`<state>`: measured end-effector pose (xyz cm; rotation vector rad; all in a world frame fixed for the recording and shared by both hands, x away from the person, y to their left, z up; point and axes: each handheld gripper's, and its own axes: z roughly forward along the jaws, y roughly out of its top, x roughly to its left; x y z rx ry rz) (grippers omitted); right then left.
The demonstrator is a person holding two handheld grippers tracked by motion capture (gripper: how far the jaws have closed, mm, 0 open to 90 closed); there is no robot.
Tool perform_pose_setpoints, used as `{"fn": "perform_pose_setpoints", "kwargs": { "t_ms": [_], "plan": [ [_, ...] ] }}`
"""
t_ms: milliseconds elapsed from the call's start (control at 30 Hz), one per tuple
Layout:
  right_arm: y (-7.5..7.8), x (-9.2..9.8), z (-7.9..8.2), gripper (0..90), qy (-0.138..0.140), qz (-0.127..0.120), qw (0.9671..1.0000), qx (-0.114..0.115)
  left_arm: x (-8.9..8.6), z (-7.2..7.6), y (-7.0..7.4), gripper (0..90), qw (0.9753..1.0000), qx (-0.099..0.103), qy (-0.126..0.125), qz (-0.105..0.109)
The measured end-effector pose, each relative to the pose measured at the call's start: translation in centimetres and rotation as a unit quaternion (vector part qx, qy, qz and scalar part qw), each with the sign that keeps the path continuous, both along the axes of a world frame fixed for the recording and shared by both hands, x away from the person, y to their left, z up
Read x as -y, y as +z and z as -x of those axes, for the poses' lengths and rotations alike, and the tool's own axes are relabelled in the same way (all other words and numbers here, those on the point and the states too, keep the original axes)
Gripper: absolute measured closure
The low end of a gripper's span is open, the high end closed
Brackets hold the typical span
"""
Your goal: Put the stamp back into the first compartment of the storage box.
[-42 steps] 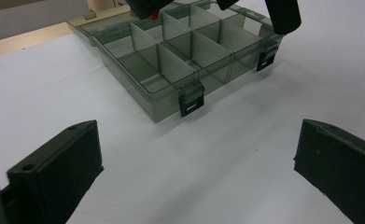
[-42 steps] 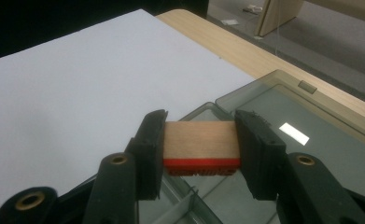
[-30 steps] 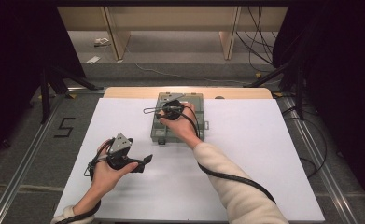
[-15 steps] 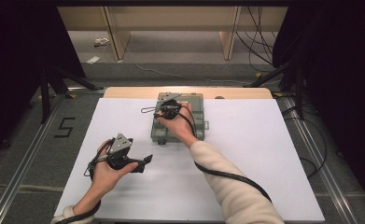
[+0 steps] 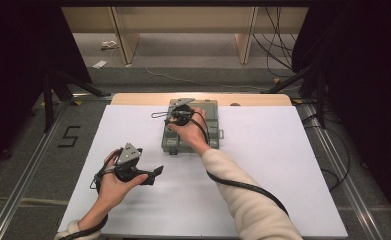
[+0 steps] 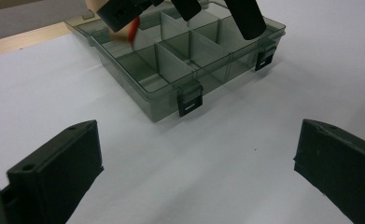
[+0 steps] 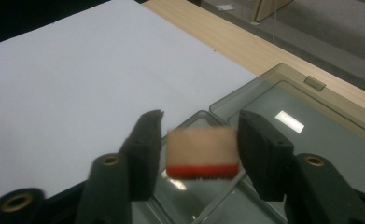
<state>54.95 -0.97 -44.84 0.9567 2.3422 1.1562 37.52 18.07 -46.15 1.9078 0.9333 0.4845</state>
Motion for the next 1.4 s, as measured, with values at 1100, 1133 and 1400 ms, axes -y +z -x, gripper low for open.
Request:
{"fn": "perform_pose_setpoints", "kwargs": {
  "t_ms": [1100,1133,1400],
  "plan": [
    [1.0,9.5,8.4,25.6,0.033,-0.074,0.9966,0.018,-0.1,0.0,-0.1,0.2,1.0000,-0.003,0.005,0.003],
    [1.0,9.9,8.7,25.5,0.032,-0.075,0.9965,0.019,-0.1,0.0,-0.1,0.2,1.0000,-0.003,0.005,0.003],
    [0.6,11.8,10.3,25.3,0.033,-0.080,0.9960,0.024,-0.2,-0.1,-0.1,0.2,1.0000,-0.003,0.006,0.003]
  ]
}}
